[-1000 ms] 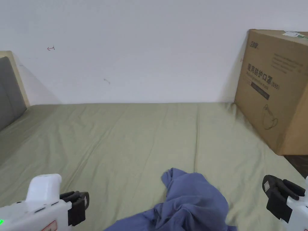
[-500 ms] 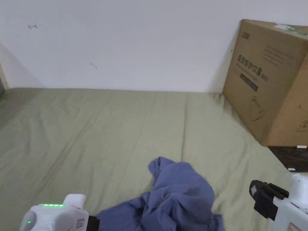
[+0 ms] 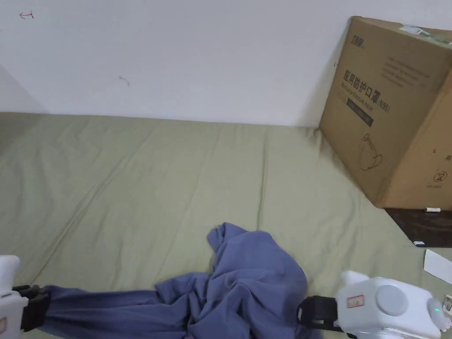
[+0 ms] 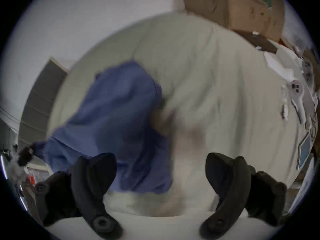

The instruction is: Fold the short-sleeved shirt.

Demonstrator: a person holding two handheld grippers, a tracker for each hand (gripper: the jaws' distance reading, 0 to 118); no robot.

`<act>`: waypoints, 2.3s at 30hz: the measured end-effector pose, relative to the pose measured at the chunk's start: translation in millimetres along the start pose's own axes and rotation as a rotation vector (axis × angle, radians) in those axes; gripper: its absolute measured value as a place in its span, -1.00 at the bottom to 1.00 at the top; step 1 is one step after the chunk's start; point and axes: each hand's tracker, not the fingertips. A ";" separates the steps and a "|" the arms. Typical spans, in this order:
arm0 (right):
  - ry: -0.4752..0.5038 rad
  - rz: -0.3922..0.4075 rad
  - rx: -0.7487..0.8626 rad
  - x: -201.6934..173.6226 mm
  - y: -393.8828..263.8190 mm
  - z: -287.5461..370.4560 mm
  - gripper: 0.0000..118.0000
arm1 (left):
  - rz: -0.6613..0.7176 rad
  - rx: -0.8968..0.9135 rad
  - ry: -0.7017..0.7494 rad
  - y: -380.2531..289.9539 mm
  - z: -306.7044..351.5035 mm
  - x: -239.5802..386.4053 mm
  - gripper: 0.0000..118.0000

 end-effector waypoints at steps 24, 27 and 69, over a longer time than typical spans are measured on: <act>0.142 0.062 0.578 55.8 4.9 272.8 -1.00 | -0.049 0.255 -0.007 113.3 109.3 -28.3 -1.00; 0.125 0.073 0.656 58.2 22.0 314.3 -1.00 | -0.035 0.290 -0.020 149.6 126.8 -33.5 -1.00; -0.201 -0.076 0.364 117.6 149.8 29.1 -1.00 | 0.149 -0.058 0.013 129.5 -189.4 -47.2 -1.00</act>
